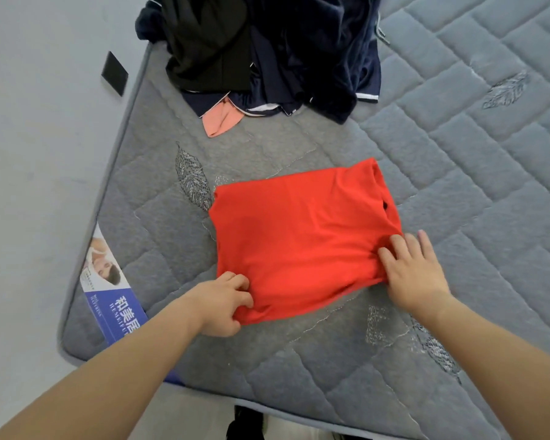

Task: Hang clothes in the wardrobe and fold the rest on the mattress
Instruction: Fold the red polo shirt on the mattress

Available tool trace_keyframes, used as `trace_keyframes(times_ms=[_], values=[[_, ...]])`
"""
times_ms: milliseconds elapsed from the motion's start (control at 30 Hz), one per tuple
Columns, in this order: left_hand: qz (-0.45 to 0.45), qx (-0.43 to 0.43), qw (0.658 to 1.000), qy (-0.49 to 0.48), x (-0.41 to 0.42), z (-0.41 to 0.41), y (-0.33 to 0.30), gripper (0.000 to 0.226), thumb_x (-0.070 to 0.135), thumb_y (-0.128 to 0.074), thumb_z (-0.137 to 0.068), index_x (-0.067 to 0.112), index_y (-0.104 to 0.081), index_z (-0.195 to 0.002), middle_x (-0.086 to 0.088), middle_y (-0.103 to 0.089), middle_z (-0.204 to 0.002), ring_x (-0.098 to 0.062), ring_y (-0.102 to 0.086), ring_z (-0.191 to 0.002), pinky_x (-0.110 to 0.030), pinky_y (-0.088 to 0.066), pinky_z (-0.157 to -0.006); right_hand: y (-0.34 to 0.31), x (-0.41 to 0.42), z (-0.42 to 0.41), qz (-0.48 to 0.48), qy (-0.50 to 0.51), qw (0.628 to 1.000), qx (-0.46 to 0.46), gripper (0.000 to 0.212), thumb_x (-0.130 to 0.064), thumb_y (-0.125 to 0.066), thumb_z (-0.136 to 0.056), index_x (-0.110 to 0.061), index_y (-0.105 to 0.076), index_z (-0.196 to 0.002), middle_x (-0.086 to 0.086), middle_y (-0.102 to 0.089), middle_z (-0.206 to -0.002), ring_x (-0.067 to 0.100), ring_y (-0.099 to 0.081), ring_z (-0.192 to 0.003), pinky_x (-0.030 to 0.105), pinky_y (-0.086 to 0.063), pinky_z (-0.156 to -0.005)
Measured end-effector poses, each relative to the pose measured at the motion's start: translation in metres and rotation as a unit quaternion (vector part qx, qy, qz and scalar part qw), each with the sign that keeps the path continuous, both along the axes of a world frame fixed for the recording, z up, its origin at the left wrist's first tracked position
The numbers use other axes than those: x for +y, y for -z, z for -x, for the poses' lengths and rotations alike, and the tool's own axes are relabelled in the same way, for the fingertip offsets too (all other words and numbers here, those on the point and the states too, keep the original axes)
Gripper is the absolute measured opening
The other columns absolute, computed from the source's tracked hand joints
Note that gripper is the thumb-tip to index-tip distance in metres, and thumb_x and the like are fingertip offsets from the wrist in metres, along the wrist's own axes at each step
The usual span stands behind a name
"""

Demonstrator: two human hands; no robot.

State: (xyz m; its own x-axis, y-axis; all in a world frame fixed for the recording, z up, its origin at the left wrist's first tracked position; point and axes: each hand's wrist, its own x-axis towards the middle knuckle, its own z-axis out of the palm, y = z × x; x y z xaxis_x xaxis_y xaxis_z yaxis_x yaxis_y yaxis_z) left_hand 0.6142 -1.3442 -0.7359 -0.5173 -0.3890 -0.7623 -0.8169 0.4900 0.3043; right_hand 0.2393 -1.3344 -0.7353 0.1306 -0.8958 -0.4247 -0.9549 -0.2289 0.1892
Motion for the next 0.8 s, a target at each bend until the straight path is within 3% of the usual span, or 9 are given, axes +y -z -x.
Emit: trace_keyframes(times_ms=[100,167,233,333,433,567,667,733,800], values=[[-0.09,0.064,0.971,-0.213,-0.035,0.002,-0.016,0.037,0.037,-0.046,-0.072,0.022,-0.073,-0.094,0.004,-0.068,-0.104,-0.018,-0.061,-0.103,-0.024,-0.046,-0.091,-0.001,0.029,-0.053,0.049,-0.052,0.992,-0.102,0.085,-0.023,-0.085,-0.044,-0.013,-0.066,-0.126,0.02,-0.061,-0.122,0.043,-0.058,-0.11,0.061,-0.033,-0.109],[0.049,0.116,0.936,-0.329,-0.074,-0.005,-0.015,0.017,0.02,-0.054,-0.079,0.023,-0.068,-0.086,0.003,-0.067,-0.09,-0.024,-0.064,-0.095,-0.023,-0.048,-0.085,0.005,0.044,-0.103,-0.004,-0.108,0.984,-0.144,0.09,-0.037,-0.083,-0.05,-0.018,-0.06,-0.135,0.015,-0.06,-0.129,0.038,-0.059,-0.114,0.056,-0.04,-0.107],[0.203,0.126,0.895,-0.376,-0.113,-0.014,-0.005,0.02,0.009,-0.057,-0.085,0.012,-0.068,-0.101,-0.01,-0.064,-0.104,-0.031,-0.059,-0.103,-0.034,-0.045,-0.096,0.014,0.055,-0.157,-0.039,-0.14,0.976,-0.162,0.089,-0.05,-0.076,-0.061,-0.022,-0.052,-0.142,0.008,-0.057,-0.137,0.032,-0.056,-0.122,0.05,-0.041,-0.108],[0.167,0.081,0.862,-0.471,-0.153,-0.018,0.016,0.044,0.026,-0.06,-0.093,0.011,-0.055,-0.134,-0.016,-0.056,-0.131,-0.034,-0.052,-0.123,-0.039,-0.038,-0.108,0.03,0.062,-0.225,-0.047,-0.142,0.973,-0.178,0.091,-0.056,-0.067,-0.073,-0.017,-0.037,-0.15,0.011,-0.045,-0.145,0.034,-0.046,-0.13,0.051,-0.035,-0.111],[0.166,0.026,0.88,-0.445,-0.168,-0.016,0.036,0.047,0.041,-0.064,-0.09,0.02,-0.056,-0.131,-0.017,-0.047,-0.134,-0.036,-0.044,-0.127,-0.037,-0.032,-0.11,0.04,0.052,-0.264,-0.052,-0.082,0.983,-0.158,0.075,-0.052,-0.059,-0.083,-0.008,-0.037,-0.14,0.017,-0.043,-0.137,0.038,-0.043,-0.124,0.052,-0.034,-0.108],[0.139,0.063,0.897,-0.414,-0.172,-0.005,0.039,0.012,0.024,-0.064,-0.086,0.018,-0.053,-0.086,-0.001,-0.058,-0.081,-0.027,-0.058,-0.082,-0.026,-0.042,-0.059,0.039,0.028,-0.27,-0.047,-0.026,0.981,-0.187,0.03,-0.027,-0.061,-0.081,-0.017,-0.051,-0.108,0.008,-0.054,-0.109,0.028,-0.053,-0.098,0.04,-0.043,-0.084],[0.142,0.051,0.904,-0.4,-0.176,0.006,0.026,0.01,0.019,-0.057,-0.088,0.014,-0.05,-0.093,0.0,-0.054,-0.078,-0.022,-0.052,-0.074,-0.029,-0.035,-0.054,0.038,0.017,-0.258,-0.063,0.002,0.968,-0.243,0.034,-0.013,-0.062,-0.08,-0.015,-0.046,-0.111,0.009,-0.051,-0.111,0.029,-0.054,-0.097,0.038,-0.041,-0.076],[0.105,0.076,0.879,-0.46,-0.184,0.017,0.011,0.014,0.014,-0.054,-0.089,0.017,-0.048,-0.102,-0.005,-0.054,-0.084,-0.021,-0.052,-0.067,-0.027,-0.039,-0.051,0.029,0.012,-0.243,-0.072,0.125,0.93,-0.337,0.029,-0.018,-0.062,-0.083,-0.018,-0.047,-0.108,0.007,-0.053,-0.108,0.03,-0.057,-0.094,0.038,-0.04,-0.072],[0.021,0.104,0.844,-0.526,-0.194,0.037,-0.009,0.021,0.009,-0.048,-0.09,0.023,-0.049,-0.107,-0.004,-0.052,-0.077,-0.016,-0.049,-0.053,-0.021,-0.04,-0.041,0.017,0.007,-0.218,-0.073,0.302,0.826,-0.47,0.02,-0.018,-0.063,-0.079,-0.024,-0.048,-0.09,-0.001,-0.058,-0.088,0.022,-0.057,-0.077,0.037,-0.041,-0.067]])
